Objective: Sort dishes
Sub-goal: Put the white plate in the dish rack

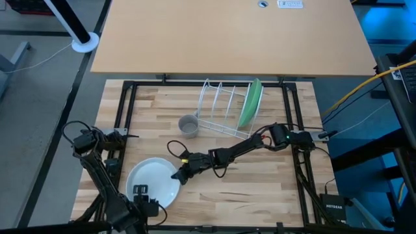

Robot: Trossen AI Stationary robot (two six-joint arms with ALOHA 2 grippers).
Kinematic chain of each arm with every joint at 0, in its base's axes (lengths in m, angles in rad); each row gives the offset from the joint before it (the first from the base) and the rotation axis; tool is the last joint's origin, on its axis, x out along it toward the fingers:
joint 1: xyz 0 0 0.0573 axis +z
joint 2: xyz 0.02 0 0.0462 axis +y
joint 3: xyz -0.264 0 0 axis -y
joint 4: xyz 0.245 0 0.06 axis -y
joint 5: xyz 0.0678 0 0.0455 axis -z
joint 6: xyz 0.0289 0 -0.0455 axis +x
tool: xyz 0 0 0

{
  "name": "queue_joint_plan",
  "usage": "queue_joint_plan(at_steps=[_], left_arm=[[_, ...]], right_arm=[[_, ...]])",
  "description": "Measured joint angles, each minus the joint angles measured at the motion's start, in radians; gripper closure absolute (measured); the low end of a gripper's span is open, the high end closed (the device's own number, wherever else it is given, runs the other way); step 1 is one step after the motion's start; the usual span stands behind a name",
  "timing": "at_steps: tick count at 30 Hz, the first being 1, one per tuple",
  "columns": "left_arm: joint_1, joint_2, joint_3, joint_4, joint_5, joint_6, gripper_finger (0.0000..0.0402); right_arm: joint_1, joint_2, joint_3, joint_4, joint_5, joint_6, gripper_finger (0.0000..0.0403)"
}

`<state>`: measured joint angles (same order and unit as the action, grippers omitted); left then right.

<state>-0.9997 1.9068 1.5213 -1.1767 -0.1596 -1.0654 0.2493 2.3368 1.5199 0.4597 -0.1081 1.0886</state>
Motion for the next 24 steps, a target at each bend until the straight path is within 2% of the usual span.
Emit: queue_joint_plan(at_steps=[5, 13, 18, 24], left_arm=[[0.006, 0.0, 0.061, -0.02, -0.021, -0.06, 0.0249], [0.018, -0.002, 0.176, -0.106, -0.181, -0.105, 0.0249], [0.027, -0.003, 0.232, -0.13, -0.239, -0.075, 0.0249], [0.027, -0.003, 0.266, -0.149, -0.256, -0.069, 0.0249]], right_arm=[[-0.001, -0.002, 0.041, -0.037, -0.007, -0.05, 0.0383], [-0.006, -0.002, 0.156, -0.232, 0.009, -0.159, 0.0383], [-0.018, -0.002, 0.262, -0.403, 0.004, -0.242, 0.0384], [-0.05, -0.002, 0.407, -0.624, 0.002, -0.35, 0.0384]])
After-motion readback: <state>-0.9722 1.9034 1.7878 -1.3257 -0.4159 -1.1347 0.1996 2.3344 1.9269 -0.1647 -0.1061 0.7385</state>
